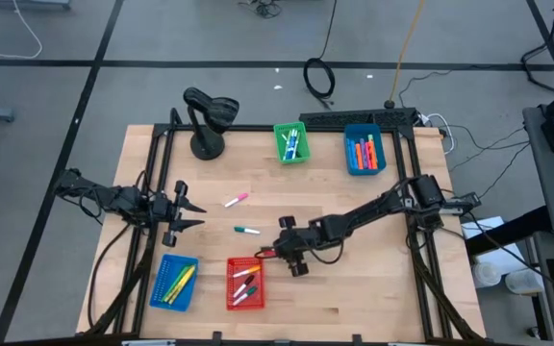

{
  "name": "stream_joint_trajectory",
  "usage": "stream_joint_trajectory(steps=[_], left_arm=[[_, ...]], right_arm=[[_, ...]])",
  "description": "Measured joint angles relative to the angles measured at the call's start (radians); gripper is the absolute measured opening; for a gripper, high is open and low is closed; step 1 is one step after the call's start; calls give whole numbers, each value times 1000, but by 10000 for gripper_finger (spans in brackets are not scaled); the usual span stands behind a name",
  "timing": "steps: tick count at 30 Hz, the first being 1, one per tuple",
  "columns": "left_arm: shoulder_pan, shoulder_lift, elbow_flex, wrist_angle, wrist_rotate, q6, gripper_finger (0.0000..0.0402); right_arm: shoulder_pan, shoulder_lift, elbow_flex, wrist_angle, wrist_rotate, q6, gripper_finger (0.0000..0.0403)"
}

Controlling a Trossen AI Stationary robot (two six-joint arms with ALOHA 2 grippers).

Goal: Pick & Place Markers
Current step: Put the red mini marker into the red bin

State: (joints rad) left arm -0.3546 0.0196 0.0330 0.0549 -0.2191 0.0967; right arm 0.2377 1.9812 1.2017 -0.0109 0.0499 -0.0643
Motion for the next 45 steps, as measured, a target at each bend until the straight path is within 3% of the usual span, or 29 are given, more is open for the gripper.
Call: stream_joint_trajectory(steps=[7,16,34,45], left_arm=[[0,0,0,0,0,0,134],[0,0,0,0,0,0,134],[0,0,0,0,0,0,134],[0,0,0,0,0,0,134]], right_arm=[[3,0,-11,0,5,0,116],[25,0,-11,25,113,-55,116],[42,0,-11,52,129,-199,116],[-37,0,-14,48,-30,-210,116]])
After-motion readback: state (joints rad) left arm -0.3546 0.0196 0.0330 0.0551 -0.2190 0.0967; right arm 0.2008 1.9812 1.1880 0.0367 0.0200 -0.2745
